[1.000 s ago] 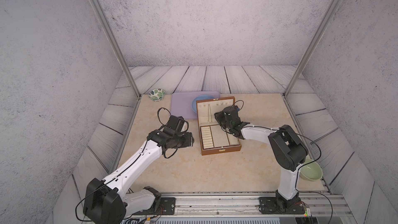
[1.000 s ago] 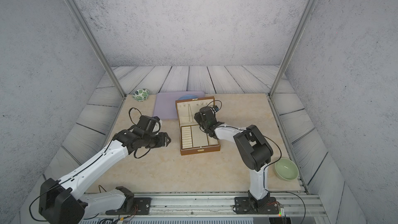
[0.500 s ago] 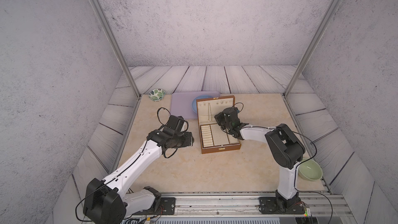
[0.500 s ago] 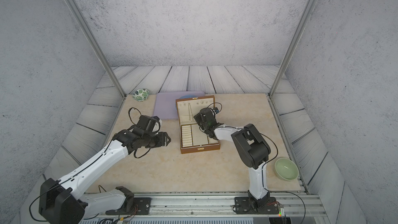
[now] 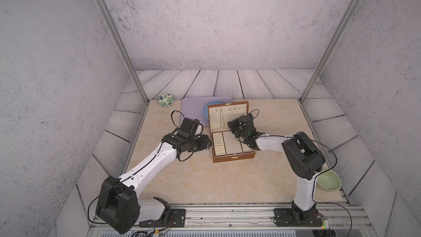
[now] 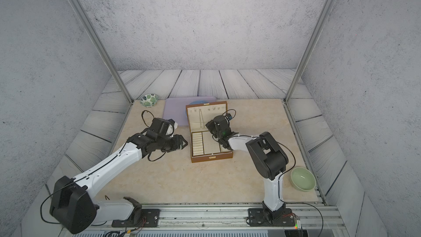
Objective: Put jewelry chain into jewelry box
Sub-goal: Open the storage slot of the jewelry box.
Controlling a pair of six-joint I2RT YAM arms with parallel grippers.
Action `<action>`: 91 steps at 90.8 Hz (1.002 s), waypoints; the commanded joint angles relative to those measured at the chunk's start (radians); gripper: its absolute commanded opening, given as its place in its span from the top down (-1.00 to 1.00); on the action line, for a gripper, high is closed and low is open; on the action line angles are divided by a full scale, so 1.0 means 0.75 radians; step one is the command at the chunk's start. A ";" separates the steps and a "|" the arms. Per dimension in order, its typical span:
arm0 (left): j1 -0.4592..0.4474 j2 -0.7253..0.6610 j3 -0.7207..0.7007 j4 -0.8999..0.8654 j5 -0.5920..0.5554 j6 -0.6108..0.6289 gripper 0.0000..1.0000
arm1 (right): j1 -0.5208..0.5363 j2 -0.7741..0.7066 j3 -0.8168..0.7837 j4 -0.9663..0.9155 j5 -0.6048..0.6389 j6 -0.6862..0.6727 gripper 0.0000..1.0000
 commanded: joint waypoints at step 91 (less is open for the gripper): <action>-0.023 0.624 0.631 0.050 -0.085 0.356 0.24 | -0.059 0.085 -0.020 0.183 -0.167 -0.237 1.00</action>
